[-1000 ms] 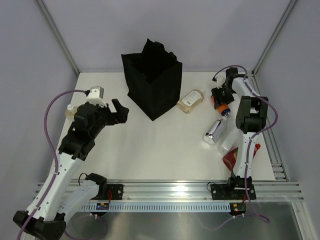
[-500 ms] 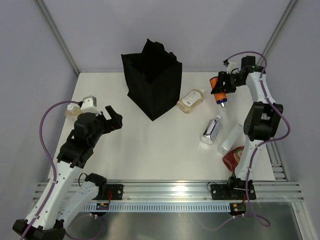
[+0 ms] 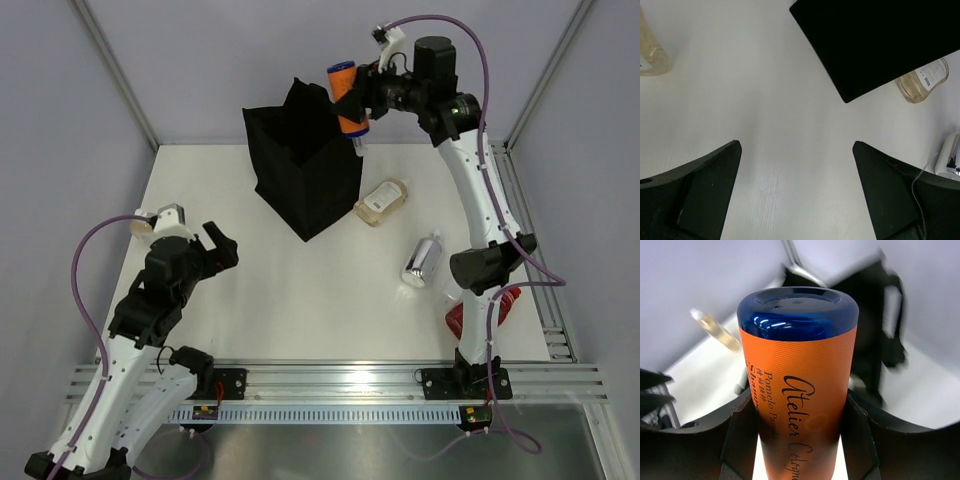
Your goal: Place the personal care products into the canvas bag
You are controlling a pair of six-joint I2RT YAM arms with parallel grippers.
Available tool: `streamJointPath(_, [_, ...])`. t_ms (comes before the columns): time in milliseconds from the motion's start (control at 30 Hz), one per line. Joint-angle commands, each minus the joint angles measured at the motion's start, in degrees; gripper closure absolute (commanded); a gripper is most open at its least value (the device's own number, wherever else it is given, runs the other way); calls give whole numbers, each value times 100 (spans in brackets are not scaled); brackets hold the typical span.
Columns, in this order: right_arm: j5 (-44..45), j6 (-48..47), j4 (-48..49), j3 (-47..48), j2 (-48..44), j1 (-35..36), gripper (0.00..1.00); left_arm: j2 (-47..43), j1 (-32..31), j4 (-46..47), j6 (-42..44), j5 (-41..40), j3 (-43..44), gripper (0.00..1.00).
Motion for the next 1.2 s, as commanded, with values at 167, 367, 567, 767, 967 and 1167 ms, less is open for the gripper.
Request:
streamJointPath(167, [1662,1838,3139,879,1037,801,100,-265,26,-194,-246,-364,87,1])
streamJointPath(367, [2384,1856,4328,940,1512,1030,100,-547,17,-511,-386,-602,52,1])
streamJointPath(567, [2412,1505,4636,345,1540,1196,100,-723,17,-529,-439,-681,-97,1])
streamJointPath(767, [2421,1153,4478,-544,1425,1250,100,-635,26,-458,-378,-699,-150,1])
streamJointPath(967, [2386,802,3459,-571,1636,1293,100,-653,26,-388,-404,-734,-299,1])
streamJointPath(1167, [2150,415,2554,-484,1934,1364,100,-626,26,-283,-395,-690,-388,1])
